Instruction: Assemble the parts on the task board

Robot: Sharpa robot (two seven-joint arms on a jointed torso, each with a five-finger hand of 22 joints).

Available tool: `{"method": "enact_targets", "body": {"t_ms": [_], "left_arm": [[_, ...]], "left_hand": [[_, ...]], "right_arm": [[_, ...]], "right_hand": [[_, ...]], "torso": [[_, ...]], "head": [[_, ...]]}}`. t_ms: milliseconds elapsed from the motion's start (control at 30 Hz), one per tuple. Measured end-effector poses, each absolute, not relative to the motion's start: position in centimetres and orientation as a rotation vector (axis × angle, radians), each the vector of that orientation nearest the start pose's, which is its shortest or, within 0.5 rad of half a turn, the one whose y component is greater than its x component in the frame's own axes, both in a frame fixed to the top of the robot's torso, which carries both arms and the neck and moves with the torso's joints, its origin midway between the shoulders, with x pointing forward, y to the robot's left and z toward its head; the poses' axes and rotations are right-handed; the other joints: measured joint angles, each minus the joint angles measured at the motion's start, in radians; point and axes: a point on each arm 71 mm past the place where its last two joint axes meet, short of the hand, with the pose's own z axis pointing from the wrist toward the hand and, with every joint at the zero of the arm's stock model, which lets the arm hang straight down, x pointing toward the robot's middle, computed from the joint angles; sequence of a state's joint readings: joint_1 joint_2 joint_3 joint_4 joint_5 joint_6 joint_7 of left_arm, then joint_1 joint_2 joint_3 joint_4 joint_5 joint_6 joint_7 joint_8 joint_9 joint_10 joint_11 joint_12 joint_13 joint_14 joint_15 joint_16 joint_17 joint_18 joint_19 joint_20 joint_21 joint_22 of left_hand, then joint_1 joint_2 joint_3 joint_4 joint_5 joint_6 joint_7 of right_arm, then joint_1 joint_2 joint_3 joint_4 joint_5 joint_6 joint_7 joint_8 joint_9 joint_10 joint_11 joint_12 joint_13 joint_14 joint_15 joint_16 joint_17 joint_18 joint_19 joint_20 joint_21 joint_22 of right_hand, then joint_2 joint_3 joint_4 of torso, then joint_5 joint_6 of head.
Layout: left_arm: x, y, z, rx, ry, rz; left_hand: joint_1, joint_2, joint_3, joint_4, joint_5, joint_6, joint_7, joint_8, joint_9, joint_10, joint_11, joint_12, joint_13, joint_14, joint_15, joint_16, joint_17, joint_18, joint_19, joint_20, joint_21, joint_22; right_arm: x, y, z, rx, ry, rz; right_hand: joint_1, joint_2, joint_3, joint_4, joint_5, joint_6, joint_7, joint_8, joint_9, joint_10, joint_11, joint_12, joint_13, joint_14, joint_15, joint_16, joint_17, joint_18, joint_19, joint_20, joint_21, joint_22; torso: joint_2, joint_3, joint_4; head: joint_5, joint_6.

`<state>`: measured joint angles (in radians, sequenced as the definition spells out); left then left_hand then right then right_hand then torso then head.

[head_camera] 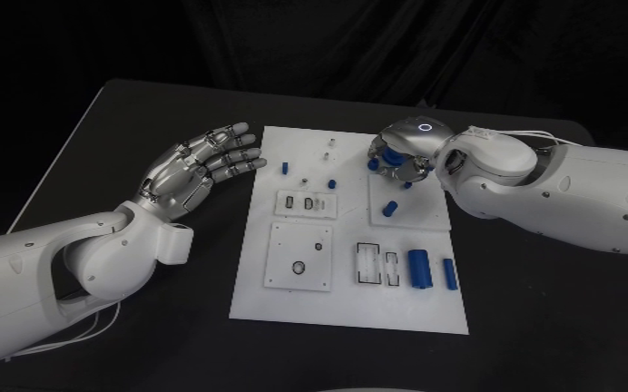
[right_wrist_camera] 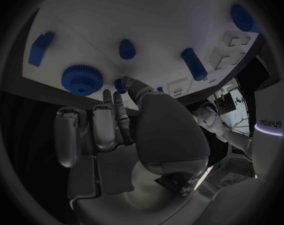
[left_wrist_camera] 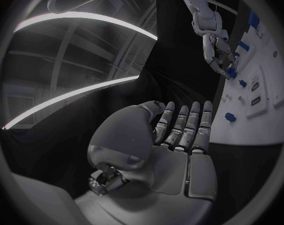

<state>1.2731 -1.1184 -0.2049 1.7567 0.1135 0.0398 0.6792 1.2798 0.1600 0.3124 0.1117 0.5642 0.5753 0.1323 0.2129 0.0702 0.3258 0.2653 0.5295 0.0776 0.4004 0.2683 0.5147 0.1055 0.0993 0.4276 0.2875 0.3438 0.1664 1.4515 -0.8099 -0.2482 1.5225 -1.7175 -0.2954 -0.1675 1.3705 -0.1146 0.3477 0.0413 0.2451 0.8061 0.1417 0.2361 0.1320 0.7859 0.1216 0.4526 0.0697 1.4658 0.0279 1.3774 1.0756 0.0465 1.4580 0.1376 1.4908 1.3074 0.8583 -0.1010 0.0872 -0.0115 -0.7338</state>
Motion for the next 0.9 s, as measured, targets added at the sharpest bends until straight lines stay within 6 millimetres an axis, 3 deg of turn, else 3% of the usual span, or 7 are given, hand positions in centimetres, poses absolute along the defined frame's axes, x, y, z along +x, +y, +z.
{"method": "enact_targets", "body": {"t_ms": [267,567,900], "left_arm": [[42.33,26.25,-16.70,-1.083,1.289,-1.961],[42.40,26.26,-16.77,-1.084,1.290,-1.962],[42.44,26.32,-16.84,-1.085,1.291,-1.963]], "left_hand": [[0.000,0.000,0.003,-0.003,0.000,0.000,0.000,0.000,0.000,0.000,0.000,0.000,-0.001,0.000,0.000,0.000,0.000,0.000,0.000,0.000,0.000,0.000],[-0.004,0.004,0.003,-0.003,0.000,0.000,0.000,0.000,0.000,0.000,0.000,0.000,-0.001,0.000,0.000,0.000,0.000,0.000,0.000,0.000,-0.003,-0.001],[-0.004,0.004,0.008,-0.003,0.000,0.004,0.004,0.000,0.000,0.000,0.000,0.000,-0.001,0.000,0.000,0.004,-0.001,0.000,-0.004,-0.004,-0.004,-0.001]], "right_arm": [[49.99,-18.42,-13.76,-0.526,1.525,0.417],[50.23,-18.11,-13.89,-0.518,1.534,0.438],[50.43,-18.10,-14.34,-0.504,1.548,0.444]], "right_hand": [[0.003,0.010,-0.003,0.003,-0.006,0.019,0.009,-0.005,0.002,0.001,-0.001,-0.004,0.000,0.000,0.000,0.000,-0.001,0.000,0.000,0.000,0.000,0.000],[0.013,0.049,0.010,0.021,0.005,0.041,0.019,-0.015,0.003,0.020,0.005,-0.020,-0.002,-0.004,0.004,0.000,0.009,0.000,0.000,0.000,0.000,0.000],[0.057,0.075,0.060,-0.004,0.014,0.094,0.020,-0.021,0.012,0.086,-0.002,-0.065,-0.005,-0.004,0.004,0.000,0.010,0.000,0.000,0.000,0.000,0.000]], "torso": [[-0.001,0.0001,0.0003],[-0.003,0.0000,0.0001],[-0.003,-0.0002,-0.0007]], "head": [[-0.002,-0.005],[-0.003,-0.006],[0.004,-0.008]]}}
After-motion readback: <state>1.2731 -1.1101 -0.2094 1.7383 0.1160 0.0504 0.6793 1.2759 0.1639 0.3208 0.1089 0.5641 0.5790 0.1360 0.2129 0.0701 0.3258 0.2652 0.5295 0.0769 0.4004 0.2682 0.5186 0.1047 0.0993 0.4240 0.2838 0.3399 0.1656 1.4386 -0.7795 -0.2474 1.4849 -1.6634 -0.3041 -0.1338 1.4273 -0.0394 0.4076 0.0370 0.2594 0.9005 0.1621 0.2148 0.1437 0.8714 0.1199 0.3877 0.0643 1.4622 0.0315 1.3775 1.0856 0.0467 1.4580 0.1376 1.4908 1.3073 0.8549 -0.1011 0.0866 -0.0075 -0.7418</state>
